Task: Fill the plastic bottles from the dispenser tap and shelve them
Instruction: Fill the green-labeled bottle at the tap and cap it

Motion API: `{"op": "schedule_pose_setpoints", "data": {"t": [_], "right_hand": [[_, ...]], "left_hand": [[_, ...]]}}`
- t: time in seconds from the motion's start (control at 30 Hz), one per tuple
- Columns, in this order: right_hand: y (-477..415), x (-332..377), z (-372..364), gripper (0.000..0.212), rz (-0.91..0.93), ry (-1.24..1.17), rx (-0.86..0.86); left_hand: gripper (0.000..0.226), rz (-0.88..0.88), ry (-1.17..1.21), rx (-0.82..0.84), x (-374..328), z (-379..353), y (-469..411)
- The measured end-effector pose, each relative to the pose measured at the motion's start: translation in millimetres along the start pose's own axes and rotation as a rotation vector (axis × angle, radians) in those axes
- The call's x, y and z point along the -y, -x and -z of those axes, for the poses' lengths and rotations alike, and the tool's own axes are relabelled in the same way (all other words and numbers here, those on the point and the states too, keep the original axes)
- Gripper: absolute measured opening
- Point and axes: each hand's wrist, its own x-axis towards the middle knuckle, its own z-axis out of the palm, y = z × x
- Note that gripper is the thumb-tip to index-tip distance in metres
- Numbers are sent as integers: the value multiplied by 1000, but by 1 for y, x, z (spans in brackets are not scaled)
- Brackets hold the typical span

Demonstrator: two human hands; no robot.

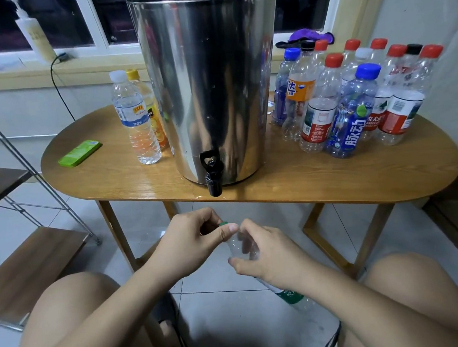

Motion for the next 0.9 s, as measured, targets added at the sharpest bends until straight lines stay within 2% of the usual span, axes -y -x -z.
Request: {"op": "schedule_pose_setpoints", "data": {"t": [0.07, 0.1, 0.17, 0.23, 0.3, 0.4, 0.73, 0.9], "right_hand": [[2, -1, 0, 45, 8, 41, 2], [1, -2, 1, 45, 9, 47, 5], [0, -5, 3, 45, 9, 46, 3], [-2, -8, 5, 48, 17, 29, -10], [-3, -10, 6, 49, 25, 16, -9], [-3, -11, 3, 49, 31, 22, 2], [-15, -8, -4, 44, 29, -90, -122], [-28, -7, -12, 47, 28, -150, -169]], "left_hand": [[54, -39, -85, -24, 4, -1, 0], [48, -72, -71, -10, 5, 0, 0], [34, -131, 54, 72, 3, 6, 0], [37, -150, 164, 154, 3, 11, -1], [35, -160, 162, 167, 5, 14, -2], [22, -125, 81, 70, 4, 14, -3], [31, -57, -236, -324, 22, 54, -28], [28, 85, -344, -338, 35, 74, -54]]}}
